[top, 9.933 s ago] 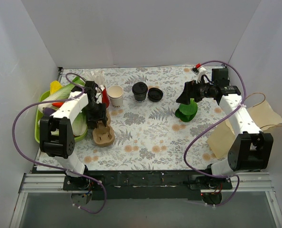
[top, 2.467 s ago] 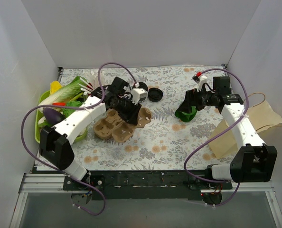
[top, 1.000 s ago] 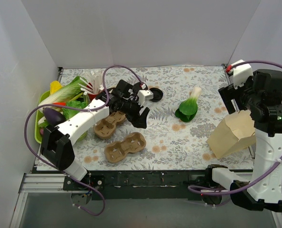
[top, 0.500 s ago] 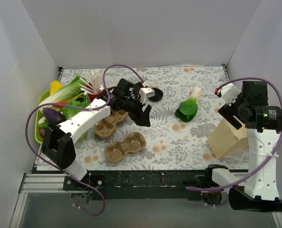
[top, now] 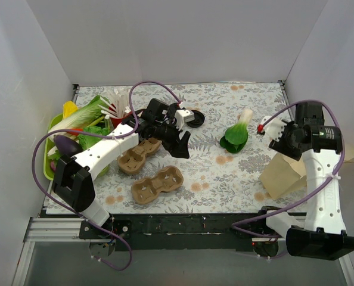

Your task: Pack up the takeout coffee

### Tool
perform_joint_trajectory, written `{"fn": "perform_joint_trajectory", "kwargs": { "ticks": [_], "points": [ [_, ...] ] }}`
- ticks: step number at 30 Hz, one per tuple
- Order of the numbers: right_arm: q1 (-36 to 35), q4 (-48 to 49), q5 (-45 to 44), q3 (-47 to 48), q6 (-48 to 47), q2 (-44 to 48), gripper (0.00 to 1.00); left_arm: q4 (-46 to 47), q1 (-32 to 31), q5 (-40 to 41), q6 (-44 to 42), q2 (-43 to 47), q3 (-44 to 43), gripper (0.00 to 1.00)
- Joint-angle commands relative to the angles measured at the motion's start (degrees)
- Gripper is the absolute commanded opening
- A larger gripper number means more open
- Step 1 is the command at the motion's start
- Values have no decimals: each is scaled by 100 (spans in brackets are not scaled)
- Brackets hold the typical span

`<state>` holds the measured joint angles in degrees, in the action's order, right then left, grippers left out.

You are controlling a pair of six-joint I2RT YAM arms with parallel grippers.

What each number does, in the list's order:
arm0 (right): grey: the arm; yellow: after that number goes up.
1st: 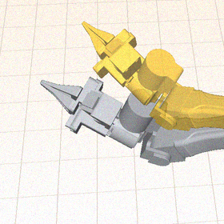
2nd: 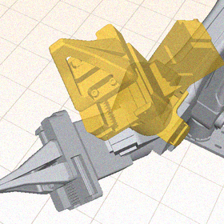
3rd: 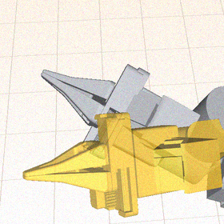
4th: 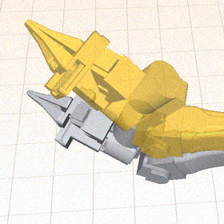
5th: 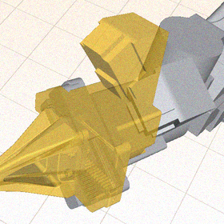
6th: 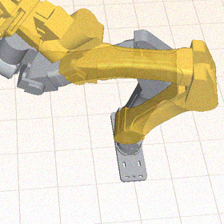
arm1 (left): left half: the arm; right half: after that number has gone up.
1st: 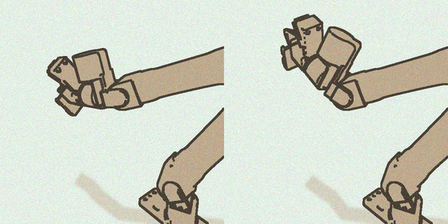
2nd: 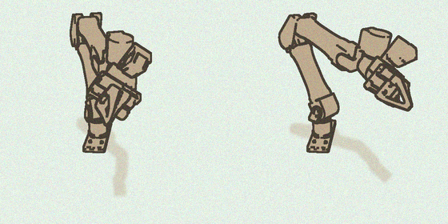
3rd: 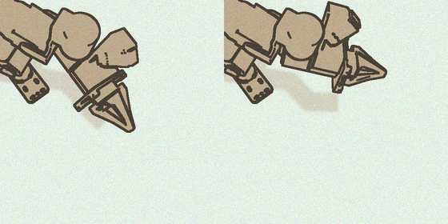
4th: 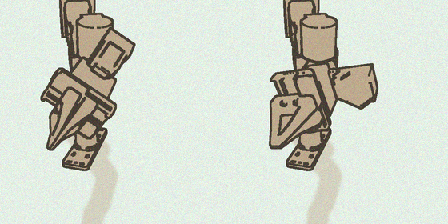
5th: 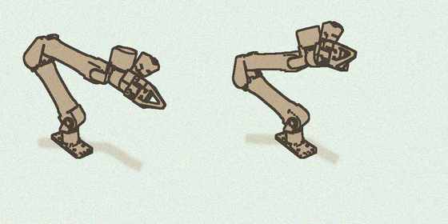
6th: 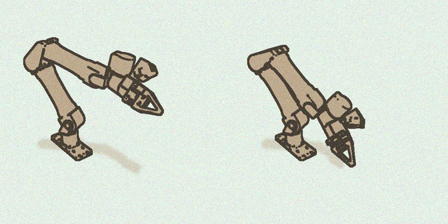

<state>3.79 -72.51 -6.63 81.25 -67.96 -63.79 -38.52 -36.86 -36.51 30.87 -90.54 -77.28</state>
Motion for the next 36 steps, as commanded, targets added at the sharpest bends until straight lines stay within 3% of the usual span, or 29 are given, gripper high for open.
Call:
{"fn": "perform_joint_trajectory", "kwargs": {
  "ticks": [1,2,4,6,10,13,14,18,25,29,32,36],
  "points": [
    [34,-246,250,-408,-2642,542,45,-24,12,21,-99,292,55,70],
    [25,-246,276,-426,-2643,560,35,-32,12,21,-99,292,63,70],
    [34,-246,451,-400,-2599,561,2,-41,12,4,-99,239,37,70],
    [34,-255,627,-304,-2564,595,1,-50,12,-22,-90,195,11,70],
    [25,-272,1916,240,-2634,684,1,-59,12,-66,-64,55,-51,70],
    [-62,-264,2778,505,-2170,570,1,-41,12,-84,41,-77,-121,70],
    [-246,-272,2886,653,-1620,500,1,-50,21,-93,68,-112,-147,70],
    [-1388,-272,2616,813,-196,-44,1,-120,47,-111,112,-227,-297,69],
    [-3198,-272,2326,1129,1204,-713,1,-261,144,-5,393,-87,-192,69],
    [-3797,-272,1676,1384,1908,-1082,1,-191,434,590,883,150,72,68],
    [-3947,-272,1419,1814,2417,-1451,1,46,794,1847,1131,423,423,69],
    [-3974,-272,1463,2543,2692,-2188,1,91,1330,1867,1062,678,556,72]
  ]
}}
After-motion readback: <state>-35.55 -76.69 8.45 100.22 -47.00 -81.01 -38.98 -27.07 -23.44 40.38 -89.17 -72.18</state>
